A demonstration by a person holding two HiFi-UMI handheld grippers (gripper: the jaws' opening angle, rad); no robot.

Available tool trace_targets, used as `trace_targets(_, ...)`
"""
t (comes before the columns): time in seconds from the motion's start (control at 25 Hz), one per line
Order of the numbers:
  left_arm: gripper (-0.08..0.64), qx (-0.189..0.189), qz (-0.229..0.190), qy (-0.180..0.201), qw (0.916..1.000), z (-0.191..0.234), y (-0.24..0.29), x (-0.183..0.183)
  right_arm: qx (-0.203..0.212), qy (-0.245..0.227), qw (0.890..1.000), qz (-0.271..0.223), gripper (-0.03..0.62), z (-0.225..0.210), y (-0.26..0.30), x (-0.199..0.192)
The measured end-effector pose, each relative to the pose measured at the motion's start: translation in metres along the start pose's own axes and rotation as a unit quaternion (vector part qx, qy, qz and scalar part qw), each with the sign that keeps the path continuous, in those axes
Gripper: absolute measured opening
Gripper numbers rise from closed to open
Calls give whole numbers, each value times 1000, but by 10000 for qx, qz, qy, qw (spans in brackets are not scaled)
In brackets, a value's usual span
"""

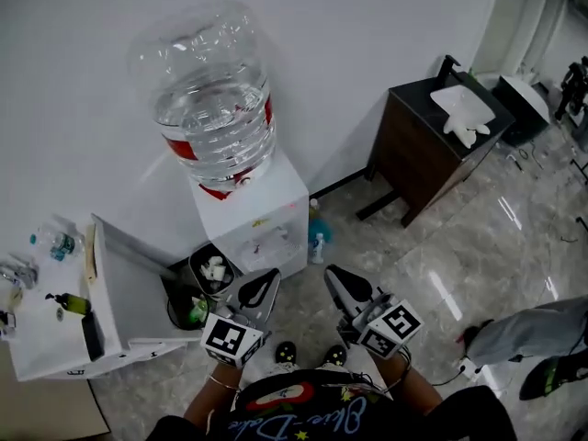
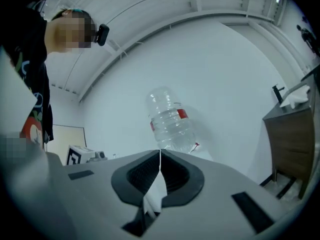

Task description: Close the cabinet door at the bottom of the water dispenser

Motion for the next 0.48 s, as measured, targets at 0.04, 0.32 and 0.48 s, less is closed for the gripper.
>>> trace_targets(0.04,-3,128,-108,-30,9999,2,-3,10,30,-145,9999,-6,17,1,-1,7)
trace_targets(0.32,-3,533,-54,46,9986,-22,-13,25,-105,-433,9990,26,17,-3,-21,20)
trace_targets(0.48,-3,426,-132,-36,9990,-30,-16,25,-196,-437,9986,209,15,-2,-29,13)
Point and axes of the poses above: the fingertips, and each gripper's own axes: y forward along the fingers, z to its left, x out of its top, the point moved 10 cm from there along -y, backward along the fingers, and after that the axes turned 10 degrees about z, right-handed, at the moved point
